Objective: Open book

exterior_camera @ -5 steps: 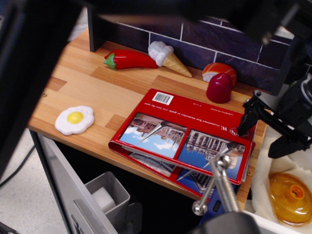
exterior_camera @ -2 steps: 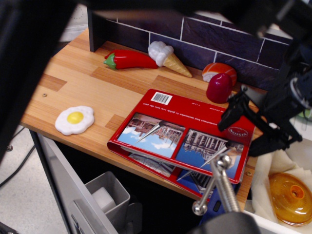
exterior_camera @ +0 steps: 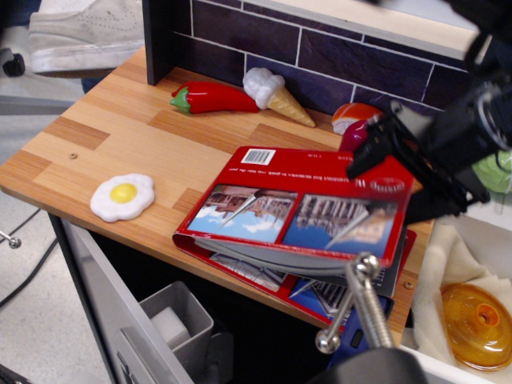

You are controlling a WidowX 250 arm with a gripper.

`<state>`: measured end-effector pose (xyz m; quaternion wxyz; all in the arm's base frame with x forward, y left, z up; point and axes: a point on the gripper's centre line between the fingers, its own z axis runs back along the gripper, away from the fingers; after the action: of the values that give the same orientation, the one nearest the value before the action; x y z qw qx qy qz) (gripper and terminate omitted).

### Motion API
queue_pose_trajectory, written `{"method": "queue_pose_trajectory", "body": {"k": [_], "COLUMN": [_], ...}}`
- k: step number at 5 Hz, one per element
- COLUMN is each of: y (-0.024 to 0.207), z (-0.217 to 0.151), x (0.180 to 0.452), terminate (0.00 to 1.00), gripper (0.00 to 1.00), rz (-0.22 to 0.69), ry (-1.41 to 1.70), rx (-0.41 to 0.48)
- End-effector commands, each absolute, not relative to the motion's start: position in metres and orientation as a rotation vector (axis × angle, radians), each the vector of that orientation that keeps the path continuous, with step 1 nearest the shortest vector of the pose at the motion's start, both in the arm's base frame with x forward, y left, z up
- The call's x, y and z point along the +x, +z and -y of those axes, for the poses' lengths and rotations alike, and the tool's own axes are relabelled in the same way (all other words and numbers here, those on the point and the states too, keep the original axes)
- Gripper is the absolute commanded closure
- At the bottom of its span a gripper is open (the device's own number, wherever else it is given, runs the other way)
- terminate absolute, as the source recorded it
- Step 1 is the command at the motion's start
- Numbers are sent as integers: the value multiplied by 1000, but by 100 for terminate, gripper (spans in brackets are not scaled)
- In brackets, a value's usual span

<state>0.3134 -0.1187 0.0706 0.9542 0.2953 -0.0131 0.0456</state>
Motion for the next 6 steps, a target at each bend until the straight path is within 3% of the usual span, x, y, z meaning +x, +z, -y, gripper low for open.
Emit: {"method": "queue_pose_trajectory", "body": {"k": [1, 3, 4, 5, 6], "y": [95, 102, 118, 128, 147], "z": [75, 52, 40, 28, 14], "x": [310, 276, 270, 267, 251], "terminate": [0, 0, 0, 0, 0], "gripper": [0, 0, 0, 0, 0], "rz": [-16, -29, -47, -198, -430], "ry": [212, 199, 290, 380, 500], "rx": [661, 693, 651, 592, 498]}}
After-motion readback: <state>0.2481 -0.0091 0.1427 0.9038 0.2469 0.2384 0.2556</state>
